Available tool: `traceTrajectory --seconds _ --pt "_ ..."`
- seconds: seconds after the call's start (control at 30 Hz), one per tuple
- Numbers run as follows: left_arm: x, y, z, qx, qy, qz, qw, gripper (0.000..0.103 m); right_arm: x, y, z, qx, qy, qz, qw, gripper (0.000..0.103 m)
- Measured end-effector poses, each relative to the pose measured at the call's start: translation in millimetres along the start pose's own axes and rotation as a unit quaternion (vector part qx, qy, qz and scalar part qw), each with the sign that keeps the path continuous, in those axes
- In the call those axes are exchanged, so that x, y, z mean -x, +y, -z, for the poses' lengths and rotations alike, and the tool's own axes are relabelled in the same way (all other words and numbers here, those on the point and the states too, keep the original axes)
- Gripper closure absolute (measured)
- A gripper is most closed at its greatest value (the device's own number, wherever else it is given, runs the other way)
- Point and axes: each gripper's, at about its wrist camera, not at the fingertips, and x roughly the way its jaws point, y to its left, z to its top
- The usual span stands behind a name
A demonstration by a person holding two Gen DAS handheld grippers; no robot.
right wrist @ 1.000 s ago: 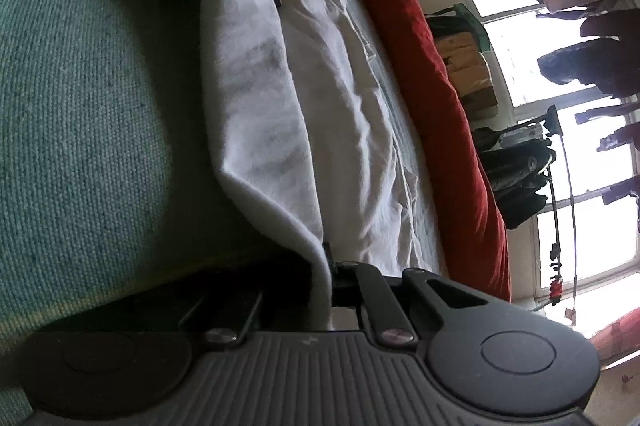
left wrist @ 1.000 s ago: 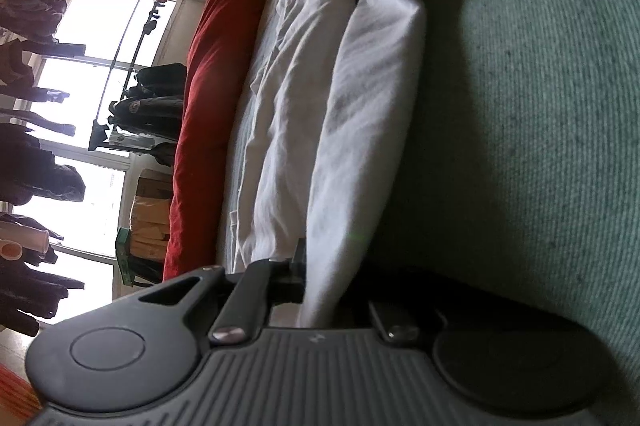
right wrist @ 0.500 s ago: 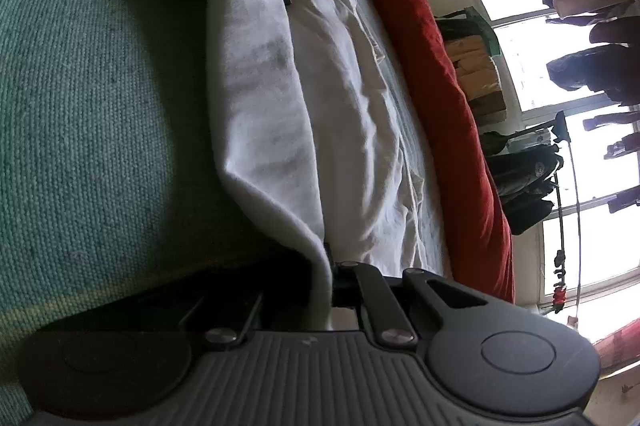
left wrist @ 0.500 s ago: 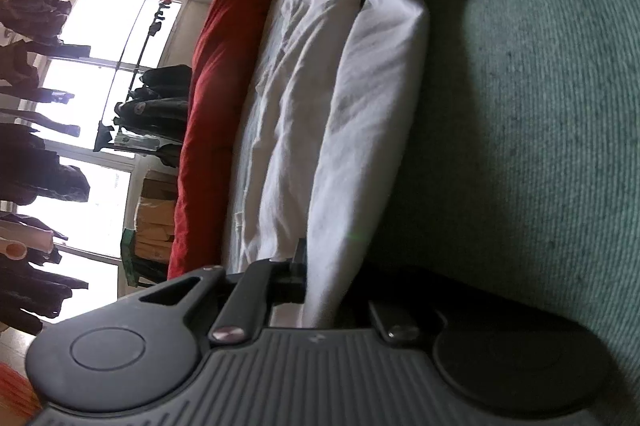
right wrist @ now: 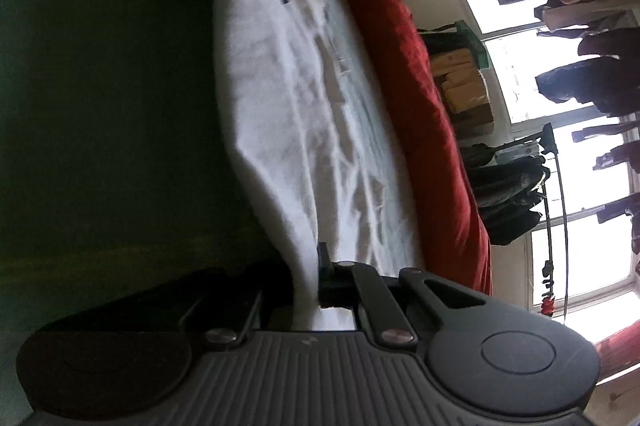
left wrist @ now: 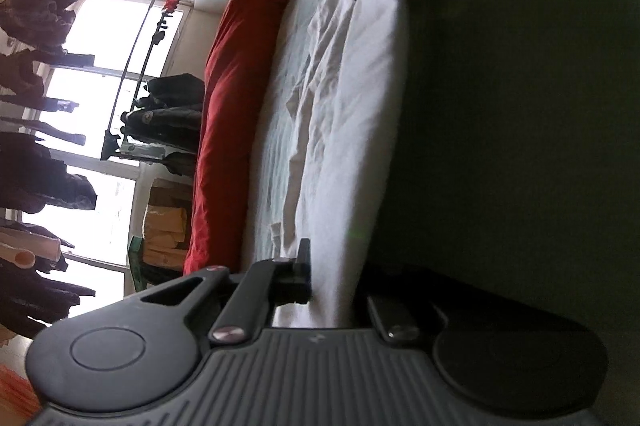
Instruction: Fold clothes
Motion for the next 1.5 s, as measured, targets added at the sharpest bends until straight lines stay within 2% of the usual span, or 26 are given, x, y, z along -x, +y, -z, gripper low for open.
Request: traceTrajectory --seconds 0.17,0.4,0.63,0.83,1.1,1.17,1.2,1.23,1.3,1.33,1.37,1.4,1.5 --pt "35.4 -12.5 2.9 -0.02 -0.005 0.014 0.9997 0.103 36.2 4.1 -1.6 0.001 0.0 -0.038 0.999 0.098" --pt "106.4 -40.1 2.9 -0.045 -0.016 0.04 0.9981 0.102 97.9 23.1 -0.7 0.008 0.004 -0.093 0.996 0.098" --pt "164.7 -56.9 4.2 -0.045 -0.018 0.051 0.9975 0.102 158.5 46.8 2.5 -0.004 0.006 -0.12 0.993 0.098" --pt "184.7 -78.0 5.1 -0.04 -0.014 0.06 0.9973 0.102 182.5 69.1 5.1 -0.011 0.009 -0.132 0.991 0.098" --pt "185.2 -91.5 7.5 -0.009 -0.001 0.08 0.9968 0.1 180.1 83.7 9.4 -0.028 0.018 -0.15 0.988 0.096" --pt "185.7 -88.8 9.1 0.007 0.008 0.098 0.9951 0.093 177.2 85.3 10.7 -0.042 0.024 -0.164 0.985 0.082" --pt "188.1 -84.7 11.6 0.018 0.01 0.106 0.9942 0.093 175.7 86.1 11.4 -0.05 0.027 -0.17 0.984 0.081" --pt "190.5 -80.6 14.1 0.028 0.012 0.113 0.9931 0.092 176.0 84.1 12.6 -0.058 0.03 -0.175 0.982 0.079" --pt "199.4 -69.4 22.2 0.052 0.013 0.14 0.9887 0.083 178.5 76.2 16.6 -0.081 0.034 -0.188 0.978 0.074" --pt "204.8 -61.9 28.0 0.069 0.014 0.16 0.9846 0.081 180.9 69.0 20.6 -0.1 0.036 -0.2 0.974 0.065" --pt "210.2 -52.3 35.7 0.094 0.017 0.187 0.9777 0.078 183.5 61.3 24.9 -0.121 0.038 -0.213 0.969 0.052" --pt "215.3 -43.2 43.5 0.118 0.02 0.211 0.9701 0.075 186.6 53.5 30.0 -0.141 0.038 -0.227 0.963 0.047" --pt "224.6 -15.2 69.3 0.188 0.03 0.247 0.9503 0.073 199.1 28.2 46.9 -0.197 0.029 -0.263 0.944 0.043"
